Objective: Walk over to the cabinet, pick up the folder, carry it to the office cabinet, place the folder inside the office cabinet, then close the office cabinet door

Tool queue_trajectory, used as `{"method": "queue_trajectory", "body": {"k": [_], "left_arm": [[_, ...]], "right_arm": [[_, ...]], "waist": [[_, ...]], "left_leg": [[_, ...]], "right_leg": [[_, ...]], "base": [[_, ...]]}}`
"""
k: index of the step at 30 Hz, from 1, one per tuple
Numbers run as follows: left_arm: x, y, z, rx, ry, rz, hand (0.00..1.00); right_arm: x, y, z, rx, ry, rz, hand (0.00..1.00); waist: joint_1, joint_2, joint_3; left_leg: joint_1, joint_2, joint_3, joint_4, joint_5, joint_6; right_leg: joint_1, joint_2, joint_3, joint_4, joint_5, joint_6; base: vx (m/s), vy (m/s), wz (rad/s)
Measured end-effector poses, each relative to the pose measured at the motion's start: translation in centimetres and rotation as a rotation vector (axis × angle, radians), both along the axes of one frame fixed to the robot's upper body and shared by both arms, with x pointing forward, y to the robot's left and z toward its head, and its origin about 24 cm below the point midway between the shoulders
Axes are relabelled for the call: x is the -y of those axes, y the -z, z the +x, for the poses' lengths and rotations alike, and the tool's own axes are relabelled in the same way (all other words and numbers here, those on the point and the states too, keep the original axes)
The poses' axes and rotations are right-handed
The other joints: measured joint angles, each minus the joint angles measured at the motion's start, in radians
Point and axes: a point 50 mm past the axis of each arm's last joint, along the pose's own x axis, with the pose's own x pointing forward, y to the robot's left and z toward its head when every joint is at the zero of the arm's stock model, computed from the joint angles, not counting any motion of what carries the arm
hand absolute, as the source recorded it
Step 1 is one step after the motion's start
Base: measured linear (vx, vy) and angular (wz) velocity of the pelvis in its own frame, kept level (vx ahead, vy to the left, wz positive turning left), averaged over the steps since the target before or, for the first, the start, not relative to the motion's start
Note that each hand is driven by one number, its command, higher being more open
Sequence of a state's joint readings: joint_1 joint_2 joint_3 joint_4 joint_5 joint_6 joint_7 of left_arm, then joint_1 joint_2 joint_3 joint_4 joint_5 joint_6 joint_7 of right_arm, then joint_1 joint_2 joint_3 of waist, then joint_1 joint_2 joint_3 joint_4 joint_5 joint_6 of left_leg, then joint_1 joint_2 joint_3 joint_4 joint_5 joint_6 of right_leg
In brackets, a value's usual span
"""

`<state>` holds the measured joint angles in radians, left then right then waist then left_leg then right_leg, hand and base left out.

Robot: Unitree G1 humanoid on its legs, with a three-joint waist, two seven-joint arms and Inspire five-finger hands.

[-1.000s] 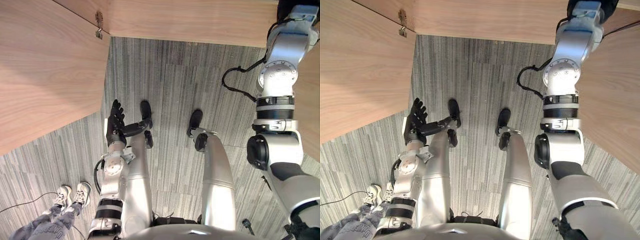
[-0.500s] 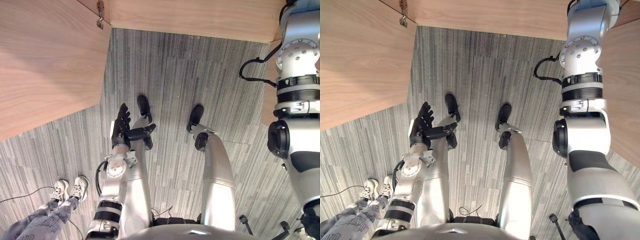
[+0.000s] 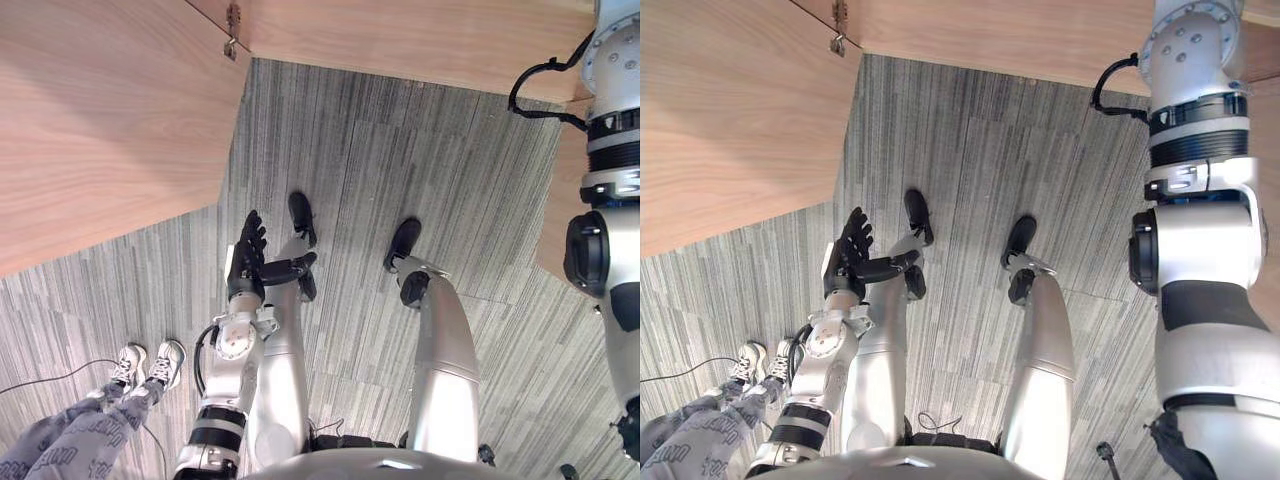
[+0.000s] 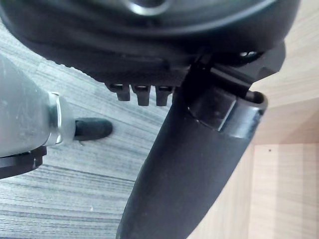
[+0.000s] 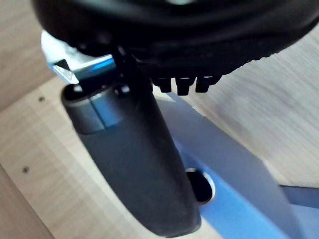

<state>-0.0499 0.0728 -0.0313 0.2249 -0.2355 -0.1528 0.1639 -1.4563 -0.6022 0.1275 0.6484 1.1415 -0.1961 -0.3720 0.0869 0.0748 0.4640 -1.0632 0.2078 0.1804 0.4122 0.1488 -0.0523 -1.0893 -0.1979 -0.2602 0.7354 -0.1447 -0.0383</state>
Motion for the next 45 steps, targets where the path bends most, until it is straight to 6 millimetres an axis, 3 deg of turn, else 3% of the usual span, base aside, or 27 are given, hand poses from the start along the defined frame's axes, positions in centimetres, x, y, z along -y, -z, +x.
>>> {"method": "queue_trajectory", "body": {"k": [9, 21, 30, 36, 45], "left_arm": [[-0.1, -0.8, 0.5, 0.029, 0.007, 0.013, 1.0], [-0.7, -0.7, 1.1, 0.019, 0.007, 0.043, 1.0], [-1.4, -0.8, 1.3, 0.017, 0.001, 0.067, 1.0], [-2.5, -3.1, 2.9, 0.088, -0.003, 0.107, 1.0], [-4.7, -6.0, 4.3, 0.167, 0.008, 0.214, 1.0]], "right_arm": [[-2.2, 0.6, 0.7, -0.047, 0.033, -0.244, 1.0], [-1.2, 2.2, 2.1, -0.146, 0.099, -0.313, 1.0], [0.5, 6.4, 2.8, -0.227, 0.154, -0.445, 1.0], [0.9, 7.8, 2.1, -0.217, 0.192, -0.644, 1.0], [0.2, 8.9, 0.9, -0.207, 0.274, -1.214, 1.0]], "waist": [[-0.008, 0.0, 0.0], [-0.02, -0.001, 0.0], [-0.023, -0.002, 0.001], [-0.039, -0.005, 0.002], [-0.048, -0.022, 0.002]], "left_leg": [[0.005, 0.006, 0.006, 0.051, -0.035, 0.008], [0.036, 0.03, 0.02, 0.052, -0.044, 0.004], [0.042, 0.042, 0.03, 0.071, -0.068, 0.002], [0.035, 0.056, 0.034, 0.11, -0.097, 0.003], [0.035, 0.065, 0.041, 0.118, -0.106, 0.002]], "right_leg": [[0.02, 0.002, 0.012, 0.0, -0.004, 0.006], [0.052, 0.03, 0.022, -0.032, 0.011, 0.007], [0.062, 0.047, 0.036, -0.047, 0.014, 0.012], [0.064, 0.056, 0.045, -0.044, 0.013, 0.014], [0.062, 0.062, 0.05, -0.044, 0.011, 0.017]], "base": [[0.0, 0.104, -0.05], [0.01, 0.081, -0.08], [0.03, 0.091, -0.08], [0.03, 0.083, -0.09], [0.03, 0.062, -0.03]]}}
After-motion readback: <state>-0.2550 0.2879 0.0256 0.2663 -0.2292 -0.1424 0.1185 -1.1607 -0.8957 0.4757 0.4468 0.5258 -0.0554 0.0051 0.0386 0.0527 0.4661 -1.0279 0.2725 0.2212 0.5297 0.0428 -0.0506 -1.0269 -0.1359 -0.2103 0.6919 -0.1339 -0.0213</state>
